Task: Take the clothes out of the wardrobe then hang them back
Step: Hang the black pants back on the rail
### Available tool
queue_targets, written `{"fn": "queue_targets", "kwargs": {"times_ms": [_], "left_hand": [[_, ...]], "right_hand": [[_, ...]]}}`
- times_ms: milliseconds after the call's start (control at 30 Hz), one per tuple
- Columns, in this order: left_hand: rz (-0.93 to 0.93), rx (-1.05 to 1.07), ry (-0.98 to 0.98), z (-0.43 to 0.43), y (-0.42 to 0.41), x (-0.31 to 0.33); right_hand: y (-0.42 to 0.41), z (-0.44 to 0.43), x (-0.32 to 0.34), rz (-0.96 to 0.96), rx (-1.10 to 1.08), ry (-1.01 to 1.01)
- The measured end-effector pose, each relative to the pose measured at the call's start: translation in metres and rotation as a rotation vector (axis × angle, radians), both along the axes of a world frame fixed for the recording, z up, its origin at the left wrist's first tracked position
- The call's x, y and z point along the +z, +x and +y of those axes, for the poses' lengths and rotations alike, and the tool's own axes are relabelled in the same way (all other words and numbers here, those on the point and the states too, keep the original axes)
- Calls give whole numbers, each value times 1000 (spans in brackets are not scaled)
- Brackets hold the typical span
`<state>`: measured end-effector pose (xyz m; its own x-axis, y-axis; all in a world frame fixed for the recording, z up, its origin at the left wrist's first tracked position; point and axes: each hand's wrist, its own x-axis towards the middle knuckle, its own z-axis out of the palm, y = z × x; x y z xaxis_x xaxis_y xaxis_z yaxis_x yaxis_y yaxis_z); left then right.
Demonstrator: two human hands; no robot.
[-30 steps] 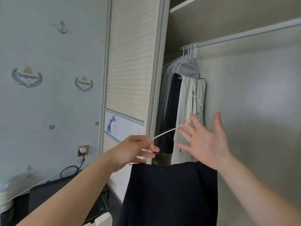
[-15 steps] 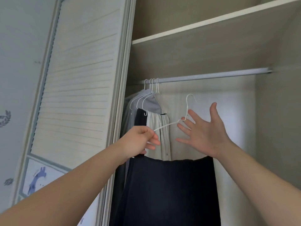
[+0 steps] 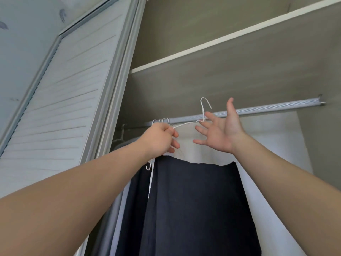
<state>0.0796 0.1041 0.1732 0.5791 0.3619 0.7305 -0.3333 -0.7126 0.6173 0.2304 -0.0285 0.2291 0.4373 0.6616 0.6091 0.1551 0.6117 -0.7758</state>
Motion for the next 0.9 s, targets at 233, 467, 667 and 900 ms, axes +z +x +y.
{"fn": "queue_targets", "kwargs": {"times_ms": [233,467,667,900], "left_hand": [[3,134,131,25,57,35],[78,202,206,37,87,32],[104,219,245,43,101,25],[136,289,396,39,112,25]], "right_hand": [[53,22,35,41,-18,57],[102,36,32,94,-38,38],[124,44,15,69,-30,-8],[140,57,-7,-668,-1251,101]]}}
